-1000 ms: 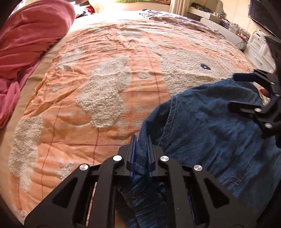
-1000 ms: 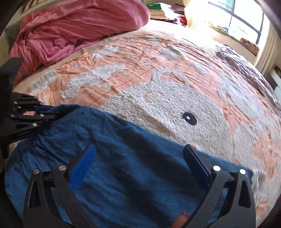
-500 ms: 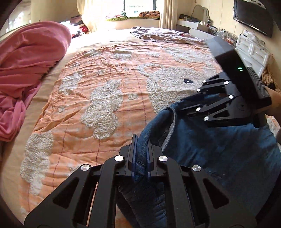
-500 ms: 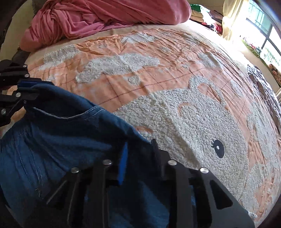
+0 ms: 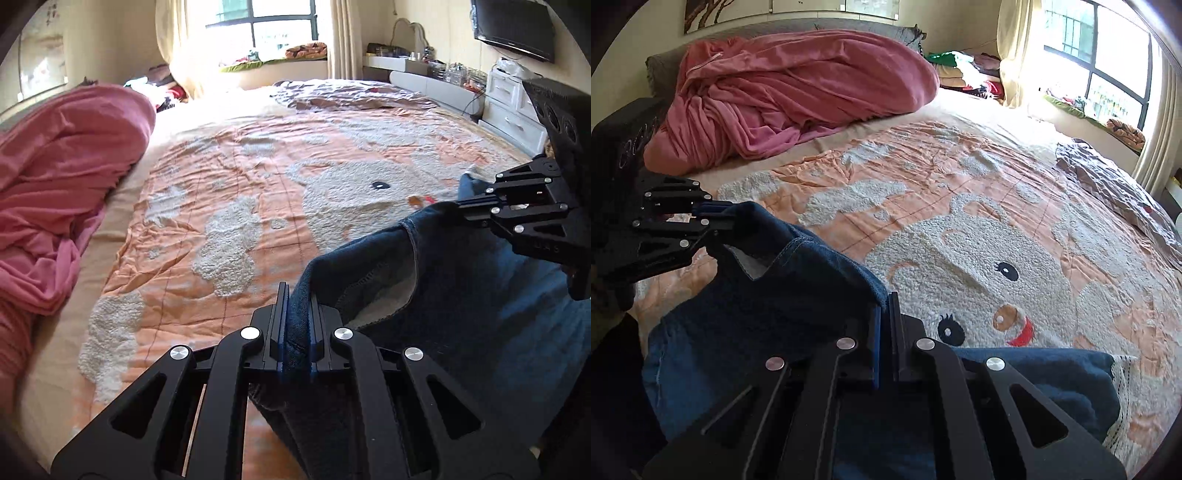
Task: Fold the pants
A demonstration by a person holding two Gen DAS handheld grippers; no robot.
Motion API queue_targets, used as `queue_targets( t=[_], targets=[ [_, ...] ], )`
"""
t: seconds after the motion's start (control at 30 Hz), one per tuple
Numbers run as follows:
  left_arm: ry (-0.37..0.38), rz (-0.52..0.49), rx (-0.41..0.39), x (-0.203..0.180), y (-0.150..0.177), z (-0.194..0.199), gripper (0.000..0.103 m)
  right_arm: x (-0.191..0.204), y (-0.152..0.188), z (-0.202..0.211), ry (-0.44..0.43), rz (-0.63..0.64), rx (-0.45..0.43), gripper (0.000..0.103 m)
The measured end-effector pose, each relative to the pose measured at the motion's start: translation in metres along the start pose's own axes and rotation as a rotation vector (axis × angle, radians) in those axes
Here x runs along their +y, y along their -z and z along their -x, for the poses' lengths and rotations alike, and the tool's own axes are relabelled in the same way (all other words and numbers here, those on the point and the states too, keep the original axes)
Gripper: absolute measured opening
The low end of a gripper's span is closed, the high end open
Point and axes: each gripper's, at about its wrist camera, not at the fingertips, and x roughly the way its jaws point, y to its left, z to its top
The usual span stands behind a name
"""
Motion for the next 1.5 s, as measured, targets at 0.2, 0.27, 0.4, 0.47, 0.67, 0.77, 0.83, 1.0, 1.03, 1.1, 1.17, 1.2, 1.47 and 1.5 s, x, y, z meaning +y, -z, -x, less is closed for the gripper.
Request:
queue_targets(
  t=[0.2, 0.27, 0.4, 0.47, 0.67, 0.77, 0.83, 1.0, 1.03, 1.1, 1.17, 1.2, 1.47, 1.5],
  targets=[
    [0.005, -0.073, -0.051, -0.032, 0.024, 0.049, 0.003, 0.029, 0.037, 0.056, 0.003, -0.032, -0.048, 0.003],
    [-0.014, -0.092, -0.038, -0.042, 0.037, 0.058, 0.003, 0.043, 0.052, 0.069, -0.003, -0.020, -0.056, 0.003],
    [-0.035, -0.119, -0.021, -0.066, 0.069, 0.078, 0.003, 0.069, 0.084, 0.085, -0.042, -0.028, -0.045, 0.003],
    [-0.031, -0.111, -0.008, -0.071, 0.082, 0.085, 0.003, 0.082, 0.099, 0.087, -0.047, -0.020, -0.023, 0.003],
    [-0.023, -0.096, 0.039, -0.077, 0.100, 0.096, 0.004, 0.109, 0.134, 0.081, -0.085, -0.039, 0.040, 0.003],
    [-0.022, -0.090, 0.057, -0.080, 0.110, 0.103, 0.004, 0.118, 0.140, 0.087, -0.102, -0.040, 0.031, 0.003],
    [-0.021, -0.077, 0.069, -0.080, 0.117, 0.105, 0.004, 0.122, 0.143, 0.088, -0.119, -0.044, 0.029, 0.003],
    [0.000, -0.080, 0.130, -0.083, 0.123, 0.094, 0.006, 0.125, 0.157, 0.063, -0.122, -0.048, 0.111, 0.004],
    [0.003, -0.078, 0.138, -0.082, 0.124, 0.092, 0.006, 0.125, 0.158, 0.063, -0.127, -0.056, 0.109, 0.004],
    [0.017, -0.053, 0.144, -0.079, 0.124, 0.092, 0.006, 0.123, 0.157, 0.066, -0.142, -0.071, 0.104, 0.007],
    [0.049, -0.019, 0.142, -0.074, 0.124, 0.097, 0.008, 0.125, 0.158, 0.069, -0.145, -0.071, 0.096, 0.007],
    [0.059, -0.001, 0.143, -0.072, 0.124, 0.100, 0.009, 0.126, 0.158, 0.069, -0.143, -0.065, 0.094, 0.008],
    [0.023, 0.039, 0.129, -0.063, 0.128, 0.132, 0.034, 0.123, 0.158, 0.070, -0.158, -0.068, 0.093, 0.012],
    [0.014, 0.042, 0.124, -0.062, 0.126, 0.136, 0.034, 0.123, 0.158, 0.070, -0.163, -0.069, 0.094, 0.014]
  ],
)
